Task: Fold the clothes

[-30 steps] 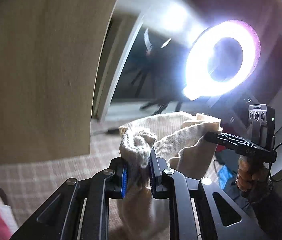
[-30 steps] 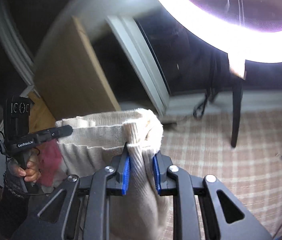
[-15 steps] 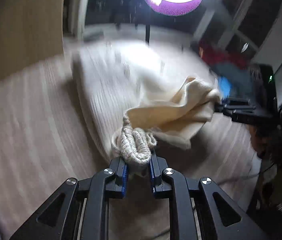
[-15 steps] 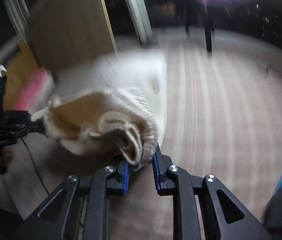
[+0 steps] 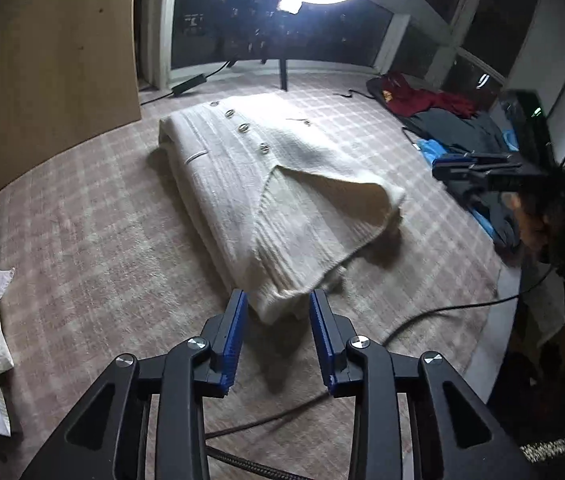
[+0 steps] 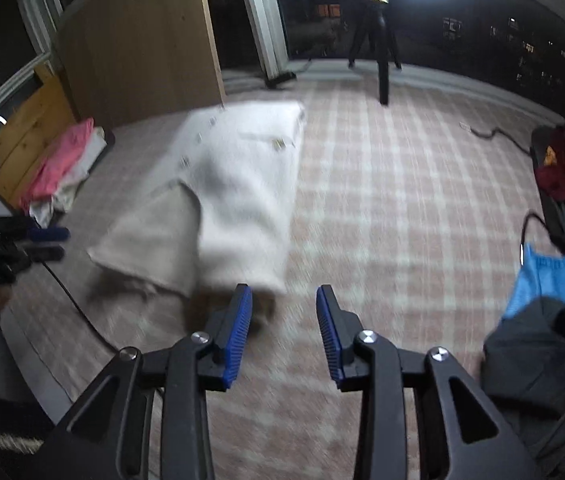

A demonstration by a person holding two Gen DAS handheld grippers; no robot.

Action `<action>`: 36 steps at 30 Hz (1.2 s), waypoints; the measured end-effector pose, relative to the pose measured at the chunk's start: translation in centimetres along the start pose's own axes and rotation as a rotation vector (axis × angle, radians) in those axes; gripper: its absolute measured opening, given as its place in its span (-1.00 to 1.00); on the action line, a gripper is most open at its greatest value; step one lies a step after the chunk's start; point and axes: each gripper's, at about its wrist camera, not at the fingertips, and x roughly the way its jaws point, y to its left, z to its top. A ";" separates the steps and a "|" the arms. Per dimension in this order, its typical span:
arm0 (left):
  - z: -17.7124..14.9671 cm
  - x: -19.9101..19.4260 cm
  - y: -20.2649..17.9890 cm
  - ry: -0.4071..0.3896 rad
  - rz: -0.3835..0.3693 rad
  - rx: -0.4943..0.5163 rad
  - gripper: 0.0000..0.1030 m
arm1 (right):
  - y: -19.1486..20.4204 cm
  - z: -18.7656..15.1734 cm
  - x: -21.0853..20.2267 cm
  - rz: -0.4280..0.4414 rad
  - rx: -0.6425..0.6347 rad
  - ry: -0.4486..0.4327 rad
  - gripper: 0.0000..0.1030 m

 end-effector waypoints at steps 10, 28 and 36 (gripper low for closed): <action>-0.3 2.4 3.2 0.031 0.012 -0.122 -0.40 | 5.0 1.9 6.7 -0.092 -0.200 0.150 -0.90; -0.5 3.5 1.2 0.016 -0.017 -0.098 -0.36 | 10.6 8.9 12.4 0.322 0.030 0.309 -0.33; 0.1 2.8 0.7 -0.001 -0.009 -0.060 -1.00 | 9.6 9.3 13.8 0.364 0.119 0.301 -0.90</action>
